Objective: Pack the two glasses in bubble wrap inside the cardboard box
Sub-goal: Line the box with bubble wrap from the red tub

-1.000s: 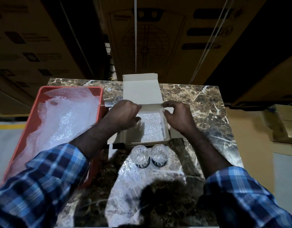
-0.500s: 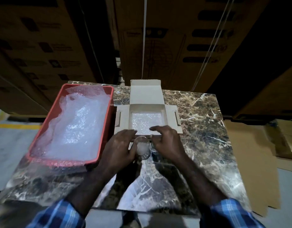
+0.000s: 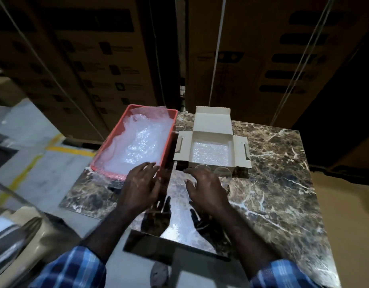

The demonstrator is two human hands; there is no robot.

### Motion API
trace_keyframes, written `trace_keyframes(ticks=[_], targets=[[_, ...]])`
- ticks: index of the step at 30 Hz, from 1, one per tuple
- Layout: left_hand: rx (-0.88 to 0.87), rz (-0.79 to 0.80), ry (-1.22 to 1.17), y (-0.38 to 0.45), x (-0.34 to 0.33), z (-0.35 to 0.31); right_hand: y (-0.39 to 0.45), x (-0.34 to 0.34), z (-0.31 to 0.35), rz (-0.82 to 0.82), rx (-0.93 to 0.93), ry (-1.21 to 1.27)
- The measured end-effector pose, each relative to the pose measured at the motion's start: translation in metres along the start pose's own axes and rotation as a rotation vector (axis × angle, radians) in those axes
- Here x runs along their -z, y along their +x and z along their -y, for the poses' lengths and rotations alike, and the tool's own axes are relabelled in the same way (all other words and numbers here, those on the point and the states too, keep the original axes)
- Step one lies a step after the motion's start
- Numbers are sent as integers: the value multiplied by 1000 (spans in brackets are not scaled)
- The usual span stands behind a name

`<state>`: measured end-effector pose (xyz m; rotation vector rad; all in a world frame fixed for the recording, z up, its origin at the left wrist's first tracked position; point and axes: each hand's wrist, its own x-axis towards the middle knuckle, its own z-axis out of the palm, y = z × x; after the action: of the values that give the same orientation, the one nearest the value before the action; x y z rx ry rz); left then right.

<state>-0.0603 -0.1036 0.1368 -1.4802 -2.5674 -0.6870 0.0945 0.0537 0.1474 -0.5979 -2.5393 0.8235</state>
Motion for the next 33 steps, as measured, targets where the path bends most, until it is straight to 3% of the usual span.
trace_keyframes(ticks=[4, 7, 11, 17, 26, 33], targets=[[39, 2, 2, 4, 21, 38, 24, -18, 32, 25, 132, -42], [45, 90, 18, 11, 38, 71, 44, -41, 55, 57, 174, -72], [57, 299, 53, 21, 47, 119, 75, -76, 76, 155, 137, -122], [68, 467, -11, 43, 43, 156, 112, -115, 82, 326, 55, -337], [104, 688, 60, 83, 24, 180, 150, -153, 83, 583, -94, -403], [75, 593, 97, 92, 16, 186, 157, -160, 79, 550, -146, -362]])
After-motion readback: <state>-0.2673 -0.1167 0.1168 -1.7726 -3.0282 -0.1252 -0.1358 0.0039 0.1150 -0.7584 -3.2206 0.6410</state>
